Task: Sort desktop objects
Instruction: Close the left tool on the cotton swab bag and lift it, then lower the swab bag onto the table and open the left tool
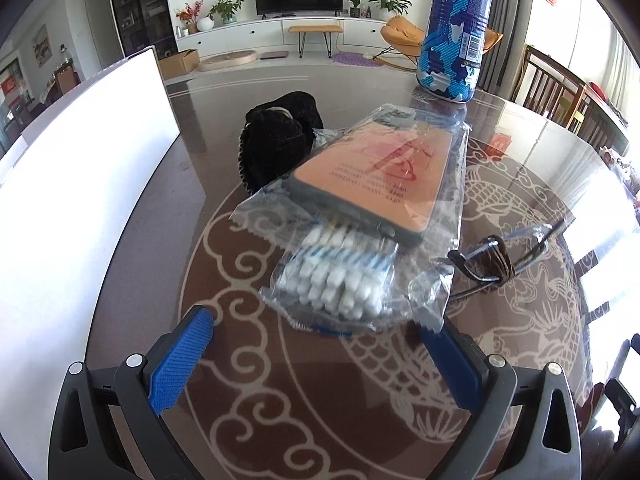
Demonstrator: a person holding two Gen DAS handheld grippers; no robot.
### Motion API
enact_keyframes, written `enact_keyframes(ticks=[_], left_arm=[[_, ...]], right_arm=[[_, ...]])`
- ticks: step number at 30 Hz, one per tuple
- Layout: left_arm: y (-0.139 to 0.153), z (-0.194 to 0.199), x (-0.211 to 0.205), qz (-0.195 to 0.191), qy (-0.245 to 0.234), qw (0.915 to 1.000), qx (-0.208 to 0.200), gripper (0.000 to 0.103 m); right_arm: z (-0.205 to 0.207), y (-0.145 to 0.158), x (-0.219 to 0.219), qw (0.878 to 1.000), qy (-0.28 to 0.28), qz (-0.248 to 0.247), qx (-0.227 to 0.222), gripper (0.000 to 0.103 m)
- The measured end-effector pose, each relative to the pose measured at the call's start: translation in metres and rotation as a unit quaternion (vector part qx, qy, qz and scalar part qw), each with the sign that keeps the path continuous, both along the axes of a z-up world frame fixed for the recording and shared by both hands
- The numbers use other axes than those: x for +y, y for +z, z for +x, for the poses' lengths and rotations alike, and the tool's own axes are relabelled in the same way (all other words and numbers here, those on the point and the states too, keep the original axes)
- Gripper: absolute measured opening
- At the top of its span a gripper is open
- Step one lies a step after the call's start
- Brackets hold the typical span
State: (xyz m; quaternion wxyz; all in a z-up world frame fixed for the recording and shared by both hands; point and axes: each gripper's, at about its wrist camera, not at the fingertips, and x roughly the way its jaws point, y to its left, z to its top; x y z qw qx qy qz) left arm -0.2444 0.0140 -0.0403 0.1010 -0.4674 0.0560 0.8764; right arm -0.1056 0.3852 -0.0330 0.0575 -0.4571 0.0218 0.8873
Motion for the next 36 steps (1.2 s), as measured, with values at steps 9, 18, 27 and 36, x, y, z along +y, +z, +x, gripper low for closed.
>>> enact_keyframes(ticks=[9,18,27,36], left_arm=[[0.003,-0.027,0.014,0.002,0.007,0.9999,0.008,0.092],[0.011,0.008,0.018,0.006,0.015,0.9997,0.016,0.041],[0.013,0.114,-0.001,-0.002,-0.004,0.9999,0.012,0.041],[0.007,0.158,-0.028,0.007,0.047,0.9983,0.035,0.042]], right_arm=[[0.000,0.000,0.000,1.000,0.000,0.000,0.000,0.103],[0.000,0.000,-0.001,1.000,0.000,0.000,0.000,0.103],[0.001,0.000,-0.001,1.000,0.000,0.000,0.000,0.103],[0.001,0.000,0.000,1.000,0.000,0.000,0.000,0.103]])
